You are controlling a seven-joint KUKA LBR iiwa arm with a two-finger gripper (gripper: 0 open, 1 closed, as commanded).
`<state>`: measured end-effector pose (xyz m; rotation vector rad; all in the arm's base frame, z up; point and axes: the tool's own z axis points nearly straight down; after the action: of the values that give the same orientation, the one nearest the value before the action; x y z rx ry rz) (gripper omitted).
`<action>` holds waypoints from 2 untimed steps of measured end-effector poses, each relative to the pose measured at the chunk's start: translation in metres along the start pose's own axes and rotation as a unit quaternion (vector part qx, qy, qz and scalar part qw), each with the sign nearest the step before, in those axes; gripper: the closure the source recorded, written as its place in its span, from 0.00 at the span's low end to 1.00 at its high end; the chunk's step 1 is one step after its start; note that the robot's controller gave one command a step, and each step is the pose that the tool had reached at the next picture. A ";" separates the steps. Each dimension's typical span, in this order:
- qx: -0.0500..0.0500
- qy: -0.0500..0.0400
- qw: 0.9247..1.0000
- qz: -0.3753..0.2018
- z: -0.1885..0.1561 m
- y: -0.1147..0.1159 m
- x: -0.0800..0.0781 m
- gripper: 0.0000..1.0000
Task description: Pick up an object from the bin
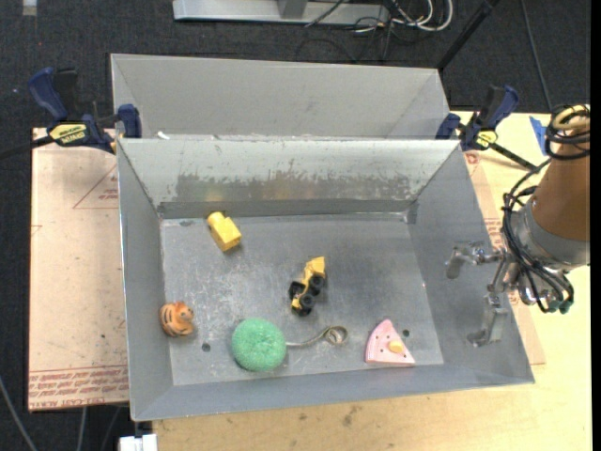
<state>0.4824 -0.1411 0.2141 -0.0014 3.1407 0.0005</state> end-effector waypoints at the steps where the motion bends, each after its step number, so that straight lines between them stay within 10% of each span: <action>1: 0.000 -0.001 0.997 -0.080 0.059 0.022 0.000 0.00; 2: -0.001 0.000 0.982 -0.187 0.059 0.058 0.000 0.00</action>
Offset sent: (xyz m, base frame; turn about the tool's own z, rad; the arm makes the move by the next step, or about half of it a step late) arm 0.0000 0.0566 -0.0588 -0.3745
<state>0.4825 -0.0834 0.1546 -0.5891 3.0854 0.0024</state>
